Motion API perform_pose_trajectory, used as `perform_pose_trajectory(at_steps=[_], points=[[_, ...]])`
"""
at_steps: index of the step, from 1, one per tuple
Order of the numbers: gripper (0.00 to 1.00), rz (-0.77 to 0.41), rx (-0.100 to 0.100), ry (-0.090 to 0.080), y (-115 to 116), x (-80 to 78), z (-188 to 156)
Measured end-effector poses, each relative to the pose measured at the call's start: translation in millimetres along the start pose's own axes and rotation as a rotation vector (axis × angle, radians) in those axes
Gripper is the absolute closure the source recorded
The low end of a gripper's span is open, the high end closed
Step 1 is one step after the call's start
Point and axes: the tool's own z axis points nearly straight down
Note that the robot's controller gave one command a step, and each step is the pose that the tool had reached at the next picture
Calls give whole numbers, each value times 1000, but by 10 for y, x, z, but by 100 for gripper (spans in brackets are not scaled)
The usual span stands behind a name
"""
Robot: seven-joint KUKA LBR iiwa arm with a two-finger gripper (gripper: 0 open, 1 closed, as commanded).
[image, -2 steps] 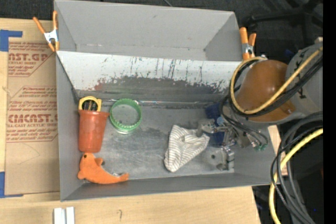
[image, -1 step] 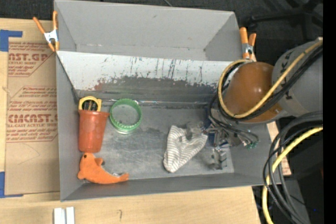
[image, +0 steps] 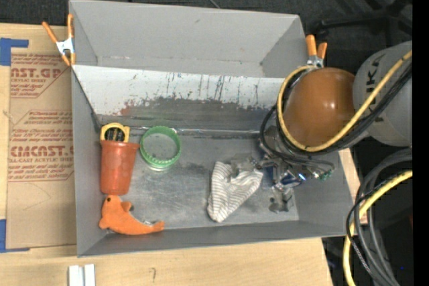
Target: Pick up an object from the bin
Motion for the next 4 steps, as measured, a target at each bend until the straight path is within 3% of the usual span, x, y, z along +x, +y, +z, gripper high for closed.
perform_pose_trajectory(at_steps=[1,2,4], points=[[0,-118,0,-1,133,-85,519],[100,-267,2,-3,203,-207,514],[100,-267,2,-3,203,-208,514]])
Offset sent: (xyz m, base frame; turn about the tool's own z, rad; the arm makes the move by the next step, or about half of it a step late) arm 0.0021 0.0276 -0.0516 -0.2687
